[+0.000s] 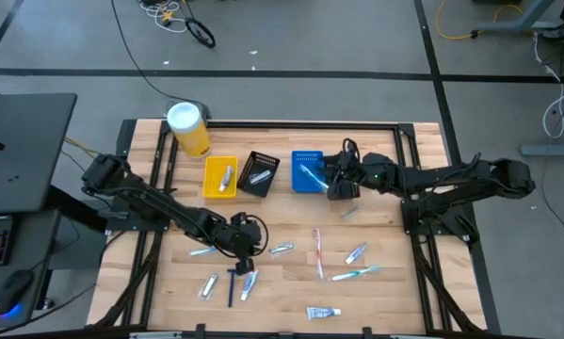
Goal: Pick & Place Travel size toiletries
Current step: Put the white toothpaste into the yellow bin
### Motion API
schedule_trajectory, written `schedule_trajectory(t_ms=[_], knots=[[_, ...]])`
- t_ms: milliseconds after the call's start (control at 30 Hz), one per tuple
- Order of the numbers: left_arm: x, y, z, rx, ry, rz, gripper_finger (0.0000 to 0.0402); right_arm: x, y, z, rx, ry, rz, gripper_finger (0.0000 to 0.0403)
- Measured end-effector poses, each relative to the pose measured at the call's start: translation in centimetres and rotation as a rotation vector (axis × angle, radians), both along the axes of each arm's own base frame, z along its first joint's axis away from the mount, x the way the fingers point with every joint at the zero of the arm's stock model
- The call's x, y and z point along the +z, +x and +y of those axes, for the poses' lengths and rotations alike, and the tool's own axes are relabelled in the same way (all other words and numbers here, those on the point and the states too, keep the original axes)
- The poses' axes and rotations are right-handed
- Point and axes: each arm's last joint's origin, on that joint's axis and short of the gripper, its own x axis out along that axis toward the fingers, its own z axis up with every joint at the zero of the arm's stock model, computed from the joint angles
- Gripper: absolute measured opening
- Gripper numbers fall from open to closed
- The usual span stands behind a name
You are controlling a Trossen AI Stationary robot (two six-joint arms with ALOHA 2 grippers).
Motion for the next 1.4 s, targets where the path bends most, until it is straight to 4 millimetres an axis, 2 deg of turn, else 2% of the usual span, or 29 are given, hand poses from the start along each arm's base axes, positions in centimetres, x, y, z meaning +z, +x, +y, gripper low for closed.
schedule_trajectory(t_ms=[167, 367, 467, 567, 667, 833, 1033, 1200, 1400], knots=[[1.5, 0.6, -0.2, 0.092, 0.027, -0.042, 0.0084, 0.5, 0.1, -0.1, 0.003, -0.055, -0.033, 0.0153], [5.6, 1.1, -1.2, 0.141, 0.105, -0.033, 0.0084, 1.2, 0.1, -0.2, 0.008, -0.11, -0.087, 0.0153], [7.2, 1.4, -1.7, 0.191, 0.054, -0.059, 0.0084, 1.5, 0.2, -0.2, 0.01, -0.14, -0.102, 0.0153], [7.9, 1.5, -2.2, 0.235, -0.08, -0.061, 0.0085, 1.7, 0.2, -0.2, 0.011, -0.166, -0.115, 0.0153], [7.6, 1.2, -2.6, 0.287, -0.215, -0.017, 0.0092, 1.9, 0.2, -0.2, 0.011, -0.184, -0.132, 0.0153], [6.7, 0.8, -3.8, 0.332, -0.306, 0.063, 0.012, 2.0, 0.2, -0.1, 0.012, -0.178, -0.14, 0.0153], [3.3, 1.0, -6.3, 0.32, -0.376, 0.219, 0.0156, 1.5, 0.3, 0.1, 0.021, -0.118, -0.116, 0.0153], [0.5, 1.2, -7.8, 0.364, -0.397, 0.32, 0.0167, 1.3, 0.3, 0.1, 0.023, -0.097, -0.111, 0.0153], [-1.2, 1.4, -8.8, 0.393, -0.438, 0.37, 0.0167, 1.2, 0.3, 0.3, 0.103, -0.063, -0.116, 0.0153]])
